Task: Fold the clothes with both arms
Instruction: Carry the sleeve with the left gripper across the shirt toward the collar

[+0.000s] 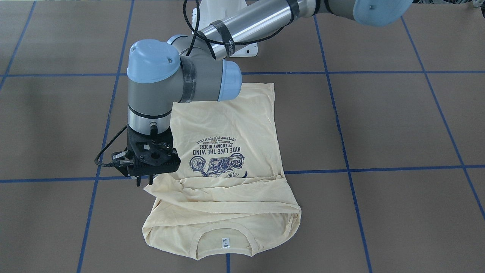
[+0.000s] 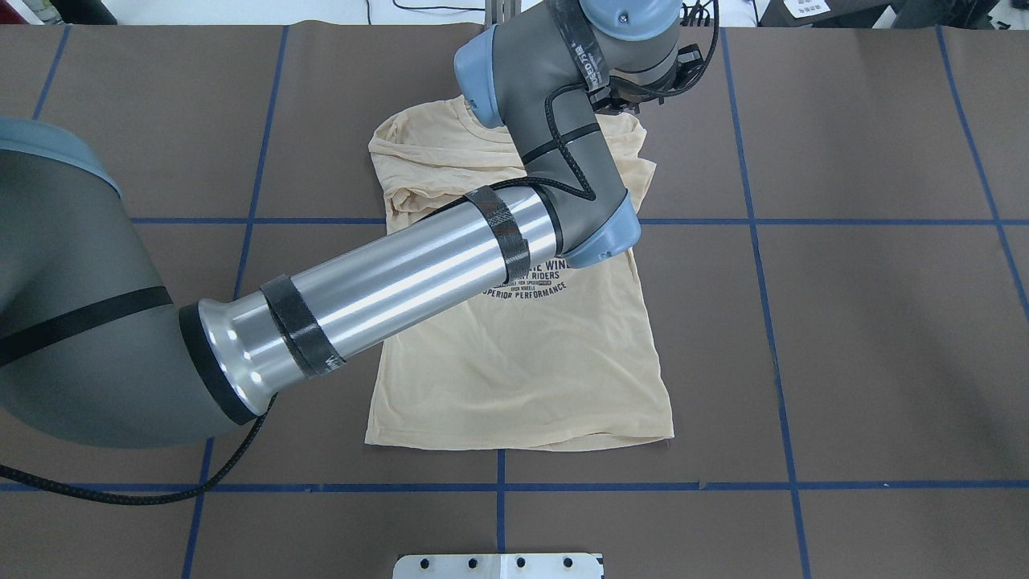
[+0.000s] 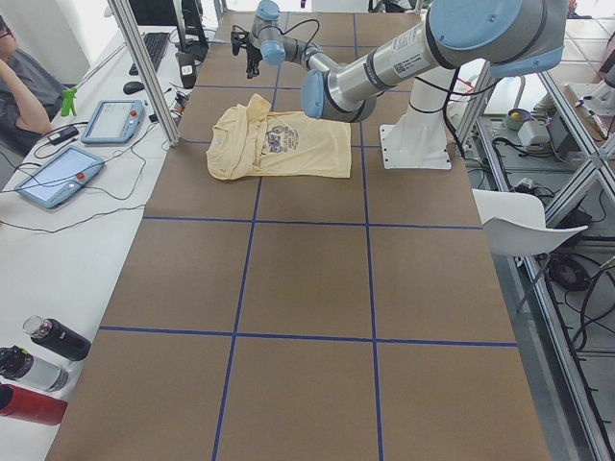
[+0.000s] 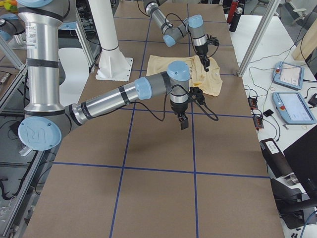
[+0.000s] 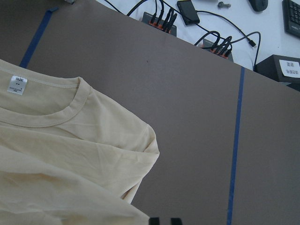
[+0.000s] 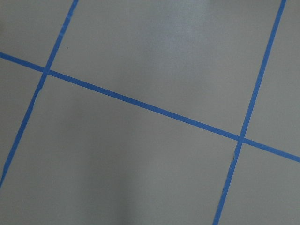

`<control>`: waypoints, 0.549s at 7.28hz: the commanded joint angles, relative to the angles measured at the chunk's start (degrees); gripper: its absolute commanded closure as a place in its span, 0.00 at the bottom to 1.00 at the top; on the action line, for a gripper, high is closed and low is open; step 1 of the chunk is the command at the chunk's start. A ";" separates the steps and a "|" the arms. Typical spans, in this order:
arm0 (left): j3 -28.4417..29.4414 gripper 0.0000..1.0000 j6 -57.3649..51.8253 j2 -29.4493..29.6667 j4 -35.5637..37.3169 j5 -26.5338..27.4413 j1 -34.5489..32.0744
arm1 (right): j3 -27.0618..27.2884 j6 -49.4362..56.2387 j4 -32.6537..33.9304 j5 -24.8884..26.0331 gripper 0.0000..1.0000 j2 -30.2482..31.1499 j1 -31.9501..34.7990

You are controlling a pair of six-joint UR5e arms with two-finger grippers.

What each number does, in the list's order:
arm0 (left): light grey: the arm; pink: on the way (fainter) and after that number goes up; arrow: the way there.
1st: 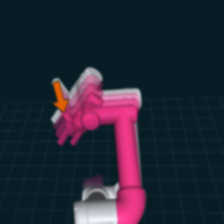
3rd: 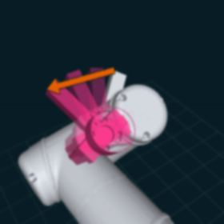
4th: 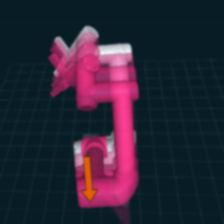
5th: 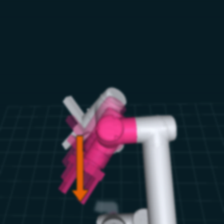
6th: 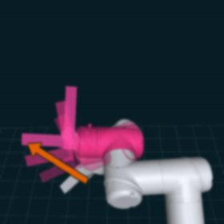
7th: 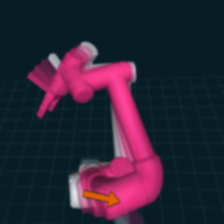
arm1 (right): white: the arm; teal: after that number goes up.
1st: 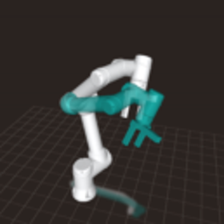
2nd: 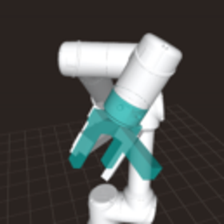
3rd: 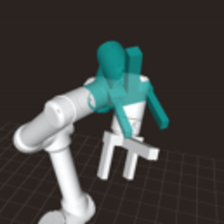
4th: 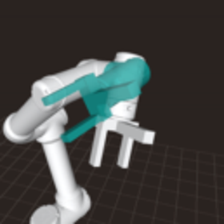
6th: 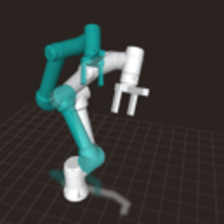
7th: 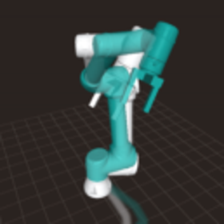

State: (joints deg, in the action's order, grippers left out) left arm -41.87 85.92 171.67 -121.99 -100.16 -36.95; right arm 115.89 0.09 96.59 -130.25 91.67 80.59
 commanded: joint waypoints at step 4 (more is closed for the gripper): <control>-18.31 0.00 -13.17 -9.97 13.10 -3.70 -1.02 | 0.91 -5.06 -0.09 -0.36 0.00 -0.87 0.00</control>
State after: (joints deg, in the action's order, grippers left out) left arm -49.68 78.62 167.44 -116.74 -101.35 -37.56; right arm 116.39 -1.82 96.57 -130.42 91.36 80.60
